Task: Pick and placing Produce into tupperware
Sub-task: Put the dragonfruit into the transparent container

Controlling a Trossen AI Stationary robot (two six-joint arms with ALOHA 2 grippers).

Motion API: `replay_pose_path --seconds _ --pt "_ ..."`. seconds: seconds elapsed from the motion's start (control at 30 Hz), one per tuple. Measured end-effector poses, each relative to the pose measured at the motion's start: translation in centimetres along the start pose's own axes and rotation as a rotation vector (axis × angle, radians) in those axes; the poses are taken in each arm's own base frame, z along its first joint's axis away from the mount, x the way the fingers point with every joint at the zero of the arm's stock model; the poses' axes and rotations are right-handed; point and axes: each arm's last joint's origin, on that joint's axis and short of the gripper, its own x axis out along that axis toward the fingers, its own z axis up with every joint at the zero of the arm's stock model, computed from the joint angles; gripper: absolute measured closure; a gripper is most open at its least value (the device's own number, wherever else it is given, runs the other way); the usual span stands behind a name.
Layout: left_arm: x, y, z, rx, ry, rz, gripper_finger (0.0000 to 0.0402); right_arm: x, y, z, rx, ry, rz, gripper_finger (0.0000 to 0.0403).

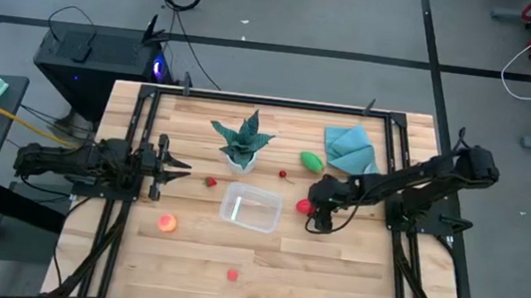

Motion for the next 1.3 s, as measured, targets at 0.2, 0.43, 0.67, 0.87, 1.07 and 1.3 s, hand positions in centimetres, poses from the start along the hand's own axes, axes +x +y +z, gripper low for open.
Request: replay_pose_path --seconds 0.2,0.43,0.67,0.87,1.07,1.3 --pt "0.0 0.0 0.0 0.0 0.0 0.0 0.0315 0.3 0.1 0.4 -0.023 -0.041 0.014 0.0137" --pt "0.0 0.0 0.0 0.0 0.0 0.0 0.032 0.2 0.2 0.7 -0.032 -0.074 0.026 0.0156" --pt "0.0 0.0 0.0 0.0 0.0 0.0 0.0313 0.1 0.2 0.7 -0.033 -0.077 0.025 0.0169" --pt "0.0 0.0 0.0 0.0 0.002 0.0 0.032 -0.6 0.3 1.3 -0.05 -0.113 0.031 0.0166" --pt "0.0 0.0 0.0 0.0 0.003 0.0 0.0317 -2.2 0.7 2.7 -0.059 -0.187 0.048 0.0167" --pt "0.0 0.0 0.0 0.0 0.003 0.0 0.0314 -4.5 1.2 4.5 -0.078 -0.17 0.042 0.0164"
